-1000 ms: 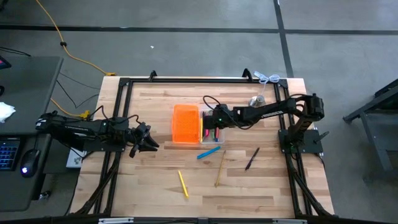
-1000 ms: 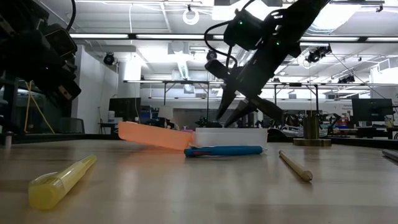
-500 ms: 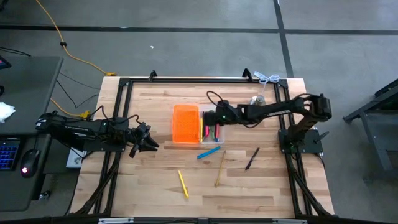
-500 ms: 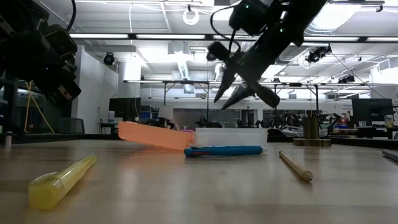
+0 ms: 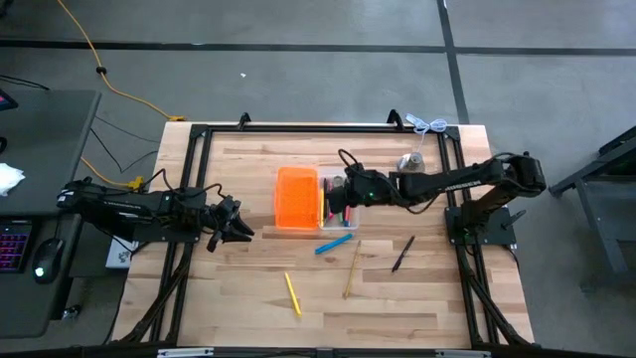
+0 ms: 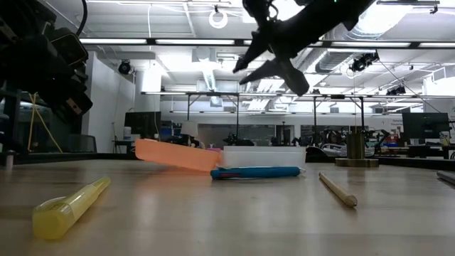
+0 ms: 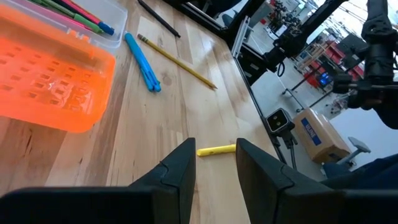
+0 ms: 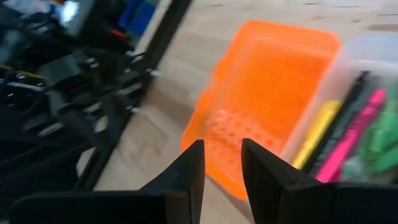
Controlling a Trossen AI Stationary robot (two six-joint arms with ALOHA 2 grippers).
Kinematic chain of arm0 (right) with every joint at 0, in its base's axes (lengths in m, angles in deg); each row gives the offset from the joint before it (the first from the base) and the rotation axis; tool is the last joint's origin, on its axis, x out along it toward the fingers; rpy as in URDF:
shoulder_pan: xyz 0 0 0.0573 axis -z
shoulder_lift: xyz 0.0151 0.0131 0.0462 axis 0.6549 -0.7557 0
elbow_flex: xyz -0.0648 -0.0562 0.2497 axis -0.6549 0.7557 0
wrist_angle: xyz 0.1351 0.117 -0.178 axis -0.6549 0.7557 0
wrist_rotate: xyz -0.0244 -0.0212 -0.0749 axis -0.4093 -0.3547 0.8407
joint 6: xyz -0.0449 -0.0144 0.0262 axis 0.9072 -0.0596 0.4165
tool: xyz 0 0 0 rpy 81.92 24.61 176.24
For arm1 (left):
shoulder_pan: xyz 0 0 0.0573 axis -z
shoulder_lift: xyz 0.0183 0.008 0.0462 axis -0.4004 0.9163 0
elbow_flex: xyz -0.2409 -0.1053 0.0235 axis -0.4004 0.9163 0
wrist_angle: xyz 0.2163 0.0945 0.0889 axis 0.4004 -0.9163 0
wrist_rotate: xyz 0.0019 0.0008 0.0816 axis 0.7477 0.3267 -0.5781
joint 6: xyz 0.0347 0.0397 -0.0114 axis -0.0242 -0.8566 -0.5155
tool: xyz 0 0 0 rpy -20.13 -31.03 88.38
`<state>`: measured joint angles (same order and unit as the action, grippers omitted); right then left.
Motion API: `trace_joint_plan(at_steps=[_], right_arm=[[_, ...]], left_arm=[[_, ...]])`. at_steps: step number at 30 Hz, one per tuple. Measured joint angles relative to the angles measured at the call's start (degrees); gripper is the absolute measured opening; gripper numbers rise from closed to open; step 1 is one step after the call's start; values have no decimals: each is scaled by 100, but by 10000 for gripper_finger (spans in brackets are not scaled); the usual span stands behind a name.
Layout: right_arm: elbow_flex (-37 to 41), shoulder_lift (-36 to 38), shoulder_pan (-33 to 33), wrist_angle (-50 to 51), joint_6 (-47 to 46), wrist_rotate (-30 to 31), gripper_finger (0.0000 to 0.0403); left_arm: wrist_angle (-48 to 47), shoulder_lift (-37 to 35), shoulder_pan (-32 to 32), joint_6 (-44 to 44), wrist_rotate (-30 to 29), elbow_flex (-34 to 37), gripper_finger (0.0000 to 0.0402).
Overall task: Pick & place school supplies into a supply box
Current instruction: Put the black pen into the supply box
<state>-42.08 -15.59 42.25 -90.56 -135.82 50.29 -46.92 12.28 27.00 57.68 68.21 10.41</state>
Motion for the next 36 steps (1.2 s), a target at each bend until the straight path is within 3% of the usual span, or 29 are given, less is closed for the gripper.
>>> trace_joint_plan(at_steps=[18, 26, 36], right_arm=[[0, 0, -1338, -628, 86, -85, 83], [0, 0, -1890, 11, -1377, -807, 83], [0, 2, -2597, 625, -3056, -703, 83]], left_arm=[[-9, -1, 0, 4, 50, 0, 145], [-10, -2, -2, 7, 78, 0, 145], [-10, -2, 0, 7, 131, 0, 145]])
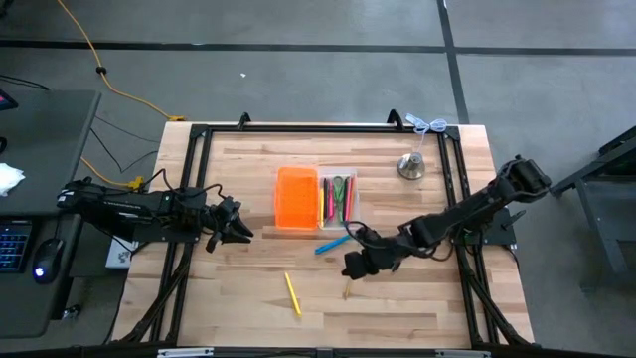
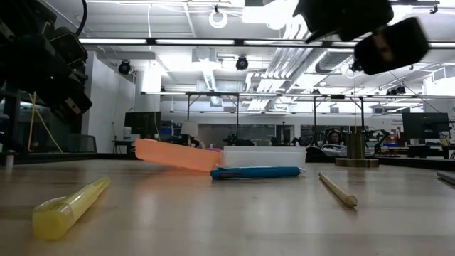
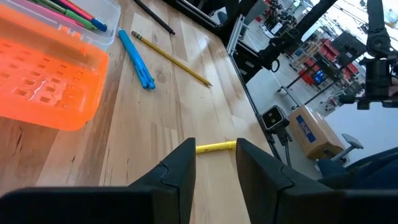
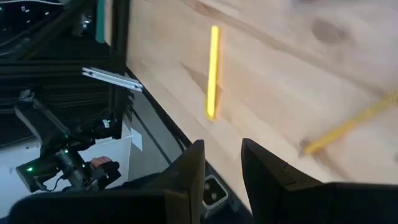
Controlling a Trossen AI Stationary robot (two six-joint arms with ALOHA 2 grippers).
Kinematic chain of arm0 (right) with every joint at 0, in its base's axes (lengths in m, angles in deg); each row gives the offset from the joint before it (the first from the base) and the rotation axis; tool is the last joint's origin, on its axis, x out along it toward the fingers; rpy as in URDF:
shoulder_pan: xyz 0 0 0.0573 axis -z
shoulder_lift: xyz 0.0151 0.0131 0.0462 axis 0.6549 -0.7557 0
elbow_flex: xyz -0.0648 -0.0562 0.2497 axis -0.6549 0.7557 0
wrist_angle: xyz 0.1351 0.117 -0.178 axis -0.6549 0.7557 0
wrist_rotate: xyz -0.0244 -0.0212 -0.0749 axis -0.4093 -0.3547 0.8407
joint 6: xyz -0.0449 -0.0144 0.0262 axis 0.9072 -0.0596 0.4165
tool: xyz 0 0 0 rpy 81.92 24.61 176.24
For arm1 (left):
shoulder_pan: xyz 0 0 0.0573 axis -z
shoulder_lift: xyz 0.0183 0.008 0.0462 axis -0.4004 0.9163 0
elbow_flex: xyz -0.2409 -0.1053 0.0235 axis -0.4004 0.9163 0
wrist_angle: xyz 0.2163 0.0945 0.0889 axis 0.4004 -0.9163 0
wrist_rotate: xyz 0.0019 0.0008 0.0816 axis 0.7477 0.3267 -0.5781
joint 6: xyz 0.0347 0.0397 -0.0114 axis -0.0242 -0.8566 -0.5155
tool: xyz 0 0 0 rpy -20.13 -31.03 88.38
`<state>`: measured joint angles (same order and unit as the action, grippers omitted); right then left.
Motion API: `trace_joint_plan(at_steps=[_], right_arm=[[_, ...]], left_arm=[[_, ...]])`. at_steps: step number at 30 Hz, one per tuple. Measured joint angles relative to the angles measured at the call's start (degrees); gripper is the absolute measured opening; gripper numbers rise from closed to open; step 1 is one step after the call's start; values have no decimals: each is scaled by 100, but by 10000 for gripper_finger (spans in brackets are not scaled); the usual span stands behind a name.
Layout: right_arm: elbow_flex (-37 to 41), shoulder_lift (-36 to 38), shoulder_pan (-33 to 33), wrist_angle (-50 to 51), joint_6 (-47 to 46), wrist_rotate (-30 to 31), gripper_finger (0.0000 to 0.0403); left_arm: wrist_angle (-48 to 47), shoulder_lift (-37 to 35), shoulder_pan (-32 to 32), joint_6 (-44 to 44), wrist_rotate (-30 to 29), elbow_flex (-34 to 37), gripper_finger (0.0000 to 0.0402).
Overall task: Pick & place school supplies into a supply box
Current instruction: Put the black pen into the supply box
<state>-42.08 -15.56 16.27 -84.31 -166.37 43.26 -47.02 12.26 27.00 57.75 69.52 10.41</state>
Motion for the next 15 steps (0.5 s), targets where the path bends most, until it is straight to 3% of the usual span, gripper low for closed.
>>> trace_joint_plan(at_steps=[15], right_arm=[[0, 2, -458, 309, -1512, -247, 83]], left_arm=[[-4, 1, -1, -72, -10, 0, 145]])
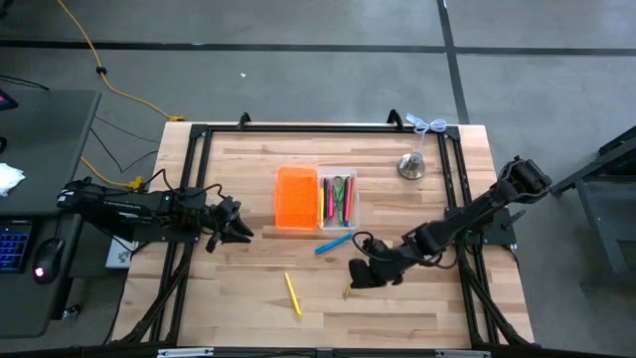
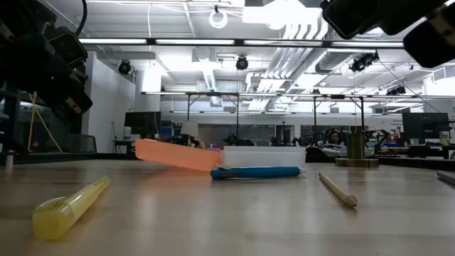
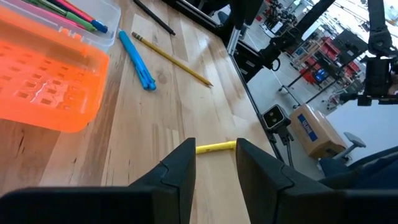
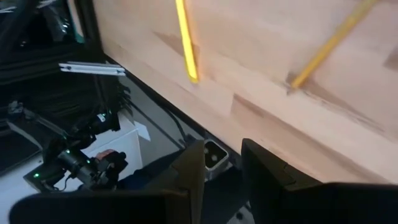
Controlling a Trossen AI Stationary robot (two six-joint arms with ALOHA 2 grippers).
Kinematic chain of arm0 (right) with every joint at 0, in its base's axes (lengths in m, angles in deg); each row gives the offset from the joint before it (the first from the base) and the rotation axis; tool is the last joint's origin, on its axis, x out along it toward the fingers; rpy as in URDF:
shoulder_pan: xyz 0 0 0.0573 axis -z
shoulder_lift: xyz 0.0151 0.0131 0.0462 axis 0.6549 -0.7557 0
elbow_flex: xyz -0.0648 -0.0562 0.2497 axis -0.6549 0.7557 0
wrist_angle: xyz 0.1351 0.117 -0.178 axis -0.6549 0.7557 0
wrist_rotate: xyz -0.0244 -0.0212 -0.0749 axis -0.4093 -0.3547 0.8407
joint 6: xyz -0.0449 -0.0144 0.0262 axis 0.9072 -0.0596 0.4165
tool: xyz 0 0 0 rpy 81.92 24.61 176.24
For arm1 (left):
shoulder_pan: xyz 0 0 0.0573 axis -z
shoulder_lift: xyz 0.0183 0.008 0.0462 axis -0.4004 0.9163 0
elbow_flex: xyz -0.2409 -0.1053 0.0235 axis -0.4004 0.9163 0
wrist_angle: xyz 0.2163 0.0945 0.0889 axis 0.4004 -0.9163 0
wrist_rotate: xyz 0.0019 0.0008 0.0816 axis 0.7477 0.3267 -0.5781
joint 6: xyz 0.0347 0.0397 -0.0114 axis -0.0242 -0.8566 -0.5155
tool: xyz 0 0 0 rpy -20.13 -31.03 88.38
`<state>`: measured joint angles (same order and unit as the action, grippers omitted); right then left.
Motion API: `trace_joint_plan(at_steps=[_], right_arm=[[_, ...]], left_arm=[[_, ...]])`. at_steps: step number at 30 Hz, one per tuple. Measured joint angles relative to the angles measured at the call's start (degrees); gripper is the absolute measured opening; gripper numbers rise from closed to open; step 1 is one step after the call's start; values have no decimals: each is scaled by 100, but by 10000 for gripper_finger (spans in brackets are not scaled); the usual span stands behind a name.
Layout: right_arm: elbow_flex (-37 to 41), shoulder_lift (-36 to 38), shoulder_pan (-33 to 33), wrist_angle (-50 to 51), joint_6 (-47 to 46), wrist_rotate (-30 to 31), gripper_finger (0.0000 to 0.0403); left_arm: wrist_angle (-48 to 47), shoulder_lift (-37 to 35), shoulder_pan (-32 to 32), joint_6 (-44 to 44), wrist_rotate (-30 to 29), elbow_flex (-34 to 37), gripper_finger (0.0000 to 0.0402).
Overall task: Pick & place school supplies into a supply box
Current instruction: Put the black pen into the supply box
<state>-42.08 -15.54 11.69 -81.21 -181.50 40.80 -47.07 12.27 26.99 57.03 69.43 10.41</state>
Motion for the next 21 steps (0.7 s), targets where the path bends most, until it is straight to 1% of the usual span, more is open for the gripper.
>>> trace_joint_plan(at_steps=[4, 8, 13, 17, 21], right_arm=[[0, 0, -12, 124, -194, -163, 83], [0, 103, -10, 235, -214, -97, 83], [0, 566, -10, 834, -223, 248, 83], [-1, 978, 22, 1307, -260, 411, 83], [-2, 1282, 116, 1701, -373, 329, 83]], left_arm=[[-2, 1, -1, -75, -21, 0, 145], [-2, 1, 0, -84, -23, 0, 145], [-2, 1, -1, -84, -23, 0, 145], [-2, 1, 1, -84, -23, 2, 145], [-2, 1, 0, -84, -23, 2, 145]])
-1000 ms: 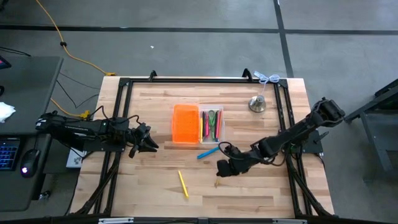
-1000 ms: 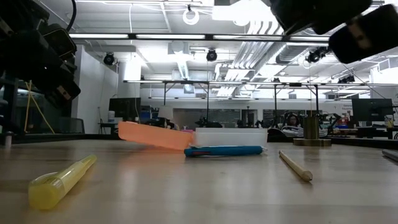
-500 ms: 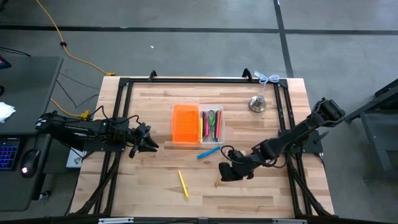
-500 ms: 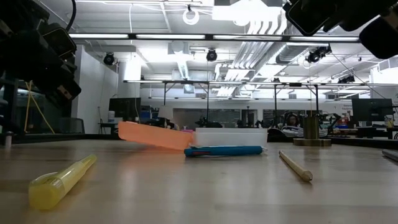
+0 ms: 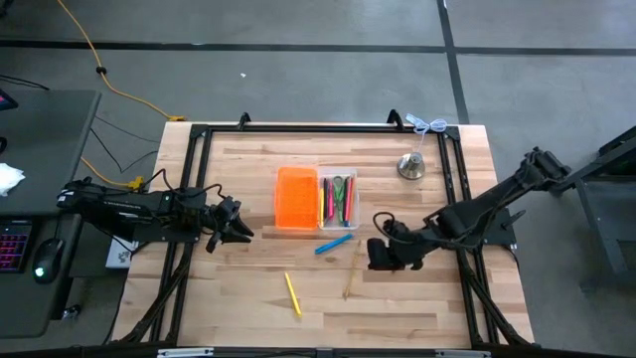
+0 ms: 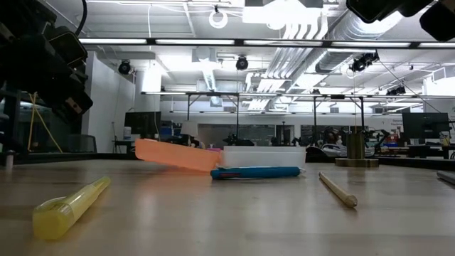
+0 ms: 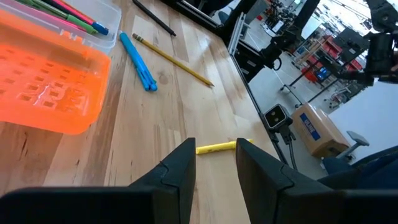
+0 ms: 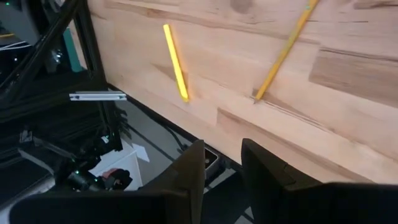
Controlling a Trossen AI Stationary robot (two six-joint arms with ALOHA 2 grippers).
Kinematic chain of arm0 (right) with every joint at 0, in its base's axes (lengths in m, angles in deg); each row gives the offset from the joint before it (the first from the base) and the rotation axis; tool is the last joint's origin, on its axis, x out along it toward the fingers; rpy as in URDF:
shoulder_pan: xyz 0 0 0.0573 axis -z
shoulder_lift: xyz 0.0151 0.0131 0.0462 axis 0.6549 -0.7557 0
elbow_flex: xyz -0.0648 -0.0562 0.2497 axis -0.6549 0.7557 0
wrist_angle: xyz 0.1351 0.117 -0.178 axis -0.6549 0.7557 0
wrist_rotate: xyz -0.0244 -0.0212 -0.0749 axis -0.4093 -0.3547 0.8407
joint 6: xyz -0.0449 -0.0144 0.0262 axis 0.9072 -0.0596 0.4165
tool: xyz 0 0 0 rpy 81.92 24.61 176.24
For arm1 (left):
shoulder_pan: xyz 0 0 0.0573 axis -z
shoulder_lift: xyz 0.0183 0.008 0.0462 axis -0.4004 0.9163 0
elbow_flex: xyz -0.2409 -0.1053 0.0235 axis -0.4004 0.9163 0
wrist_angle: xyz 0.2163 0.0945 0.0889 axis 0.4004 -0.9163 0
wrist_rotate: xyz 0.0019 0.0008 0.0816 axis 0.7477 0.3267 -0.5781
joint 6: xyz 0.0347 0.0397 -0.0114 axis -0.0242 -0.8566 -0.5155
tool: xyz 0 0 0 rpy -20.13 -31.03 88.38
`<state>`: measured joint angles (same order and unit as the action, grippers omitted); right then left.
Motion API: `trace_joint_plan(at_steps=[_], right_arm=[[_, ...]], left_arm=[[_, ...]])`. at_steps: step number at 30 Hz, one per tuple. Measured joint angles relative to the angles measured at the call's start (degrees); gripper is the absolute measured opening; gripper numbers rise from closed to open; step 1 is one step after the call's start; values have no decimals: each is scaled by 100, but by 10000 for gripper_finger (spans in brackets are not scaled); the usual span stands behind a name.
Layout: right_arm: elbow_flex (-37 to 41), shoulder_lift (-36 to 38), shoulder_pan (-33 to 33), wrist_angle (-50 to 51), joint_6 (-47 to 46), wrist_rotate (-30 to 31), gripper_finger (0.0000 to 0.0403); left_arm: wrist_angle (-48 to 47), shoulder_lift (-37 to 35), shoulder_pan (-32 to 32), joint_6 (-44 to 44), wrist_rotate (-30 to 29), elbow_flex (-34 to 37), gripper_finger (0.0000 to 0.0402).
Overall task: Pick & place school supplies into a supply box
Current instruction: Put the black pen into the supply box
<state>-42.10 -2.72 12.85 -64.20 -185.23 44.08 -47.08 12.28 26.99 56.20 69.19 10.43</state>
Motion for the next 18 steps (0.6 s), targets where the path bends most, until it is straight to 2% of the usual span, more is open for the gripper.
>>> trace_joint_plan(at_steps=[11, 18], right_arm=[[0, 178, 108, 984, -510, -802, 83], [0, 178, 119, 1192, -691, -844, 83]], left_arm=[[-8, 0, -1, 1, -138, 2, 145], [-26, 0, 0, 2, -290, 2, 145]])
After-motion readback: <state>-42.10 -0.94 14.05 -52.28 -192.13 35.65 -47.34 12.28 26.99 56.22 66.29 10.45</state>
